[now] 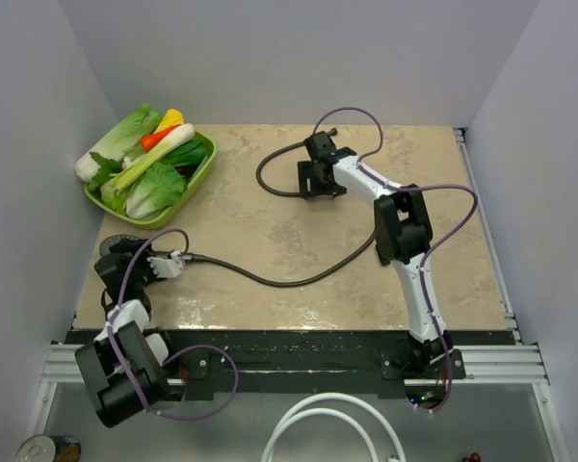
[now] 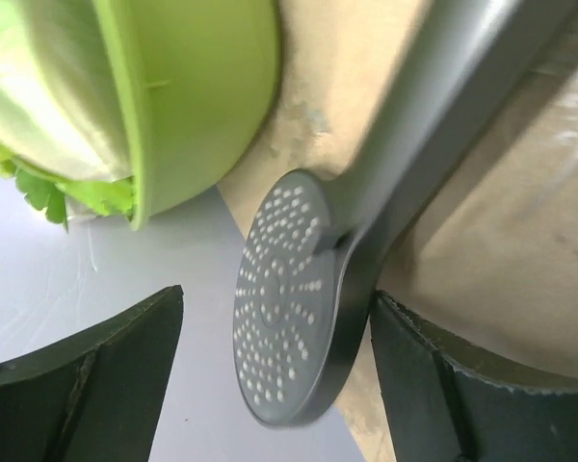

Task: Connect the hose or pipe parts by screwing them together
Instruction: Place the bathroom fixture at the center of the board, then move the pipeline to the center of the board.

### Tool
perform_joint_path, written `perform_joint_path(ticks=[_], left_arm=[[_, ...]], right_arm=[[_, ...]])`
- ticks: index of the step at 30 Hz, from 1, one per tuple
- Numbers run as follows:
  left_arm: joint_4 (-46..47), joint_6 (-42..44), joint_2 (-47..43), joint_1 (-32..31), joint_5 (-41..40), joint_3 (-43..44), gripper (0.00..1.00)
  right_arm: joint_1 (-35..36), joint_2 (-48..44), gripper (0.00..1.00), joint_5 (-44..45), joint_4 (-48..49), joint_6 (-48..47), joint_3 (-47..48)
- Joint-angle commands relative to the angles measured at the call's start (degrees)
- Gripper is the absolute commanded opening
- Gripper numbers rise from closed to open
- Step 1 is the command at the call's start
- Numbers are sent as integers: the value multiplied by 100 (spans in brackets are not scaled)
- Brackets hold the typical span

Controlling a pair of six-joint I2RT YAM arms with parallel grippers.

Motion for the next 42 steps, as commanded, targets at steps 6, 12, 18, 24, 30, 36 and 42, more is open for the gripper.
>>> perform_joint_path(ticks=[6, 12, 18, 24, 30, 36, 42], left_arm=[[-3739, -1482, -692, 78, 865, 2120, 85], [-5306, -1895, -701, 79, 1297, 3368, 86], [-6194, -2360, -648, 70, 1683, 4107, 88], [-6914, -3178, -437, 61, 2166, 5073, 91], [-7346, -3749, -542, 44, 2720, 5628, 92], [-7478, -4136, -762, -167, 3055, 5787, 82], [-7495, -4277, -736, -466, 2914, 5674, 75]], right_arm=[[2, -159, 80, -232, 119, 112, 1134], [2, 589, 78, -13, -268, 139, 1865], [11, 528, 73, -30, 39, 130, 1128], [81, 160, 69, -100, 364, 148, 205], [353, -341, 65, -346, 645, 253, -805], [1257, -1238, 64, -557, 1594, 692, -2632], [2295, -2073, 63, -873, 2648, 1737, -4301]])
